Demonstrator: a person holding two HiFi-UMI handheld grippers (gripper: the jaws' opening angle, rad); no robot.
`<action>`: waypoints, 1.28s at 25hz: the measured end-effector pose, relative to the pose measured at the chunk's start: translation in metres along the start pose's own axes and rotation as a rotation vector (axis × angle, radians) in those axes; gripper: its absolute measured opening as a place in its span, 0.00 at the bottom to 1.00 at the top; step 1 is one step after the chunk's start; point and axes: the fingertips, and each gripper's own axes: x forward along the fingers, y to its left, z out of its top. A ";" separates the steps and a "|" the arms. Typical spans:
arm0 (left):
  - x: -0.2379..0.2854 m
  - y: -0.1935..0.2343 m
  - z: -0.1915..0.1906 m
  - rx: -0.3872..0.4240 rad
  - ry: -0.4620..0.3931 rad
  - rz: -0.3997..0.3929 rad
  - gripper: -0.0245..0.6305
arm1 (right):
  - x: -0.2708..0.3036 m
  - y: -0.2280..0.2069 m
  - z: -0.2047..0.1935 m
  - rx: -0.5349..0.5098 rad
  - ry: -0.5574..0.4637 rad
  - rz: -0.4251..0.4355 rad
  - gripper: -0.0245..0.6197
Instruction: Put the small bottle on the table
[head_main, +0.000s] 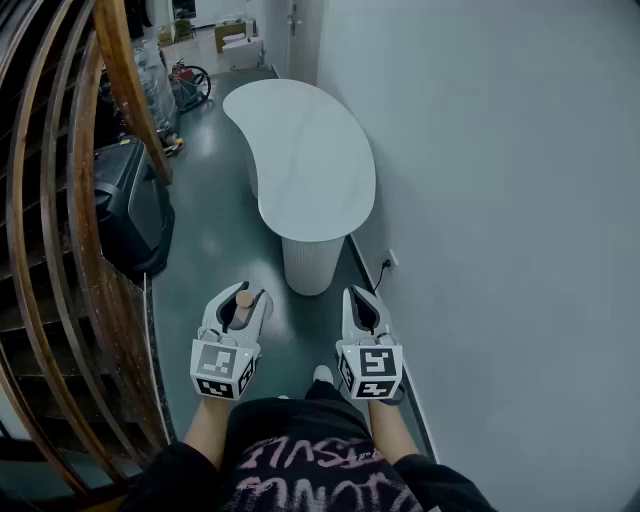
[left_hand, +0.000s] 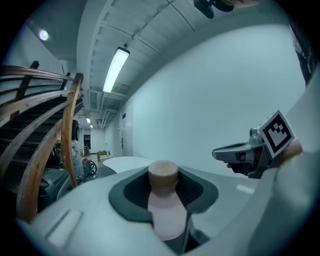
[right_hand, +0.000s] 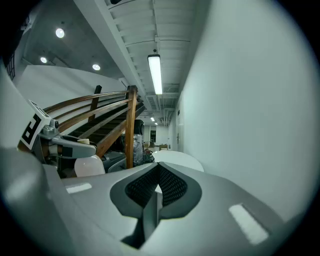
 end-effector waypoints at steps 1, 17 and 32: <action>0.001 0.000 -0.001 -0.001 0.003 -0.001 0.23 | 0.001 0.001 -0.002 -0.001 0.002 0.002 0.05; 0.001 -0.009 -0.004 0.015 0.010 -0.040 0.23 | -0.005 0.003 -0.008 -0.001 0.004 -0.012 0.05; -0.006 -0.009 -0.007 0.009 0.013 -0.070 0.23 | -0.016 0.012 -0.012 -0.013 0.018 -0.029 0.05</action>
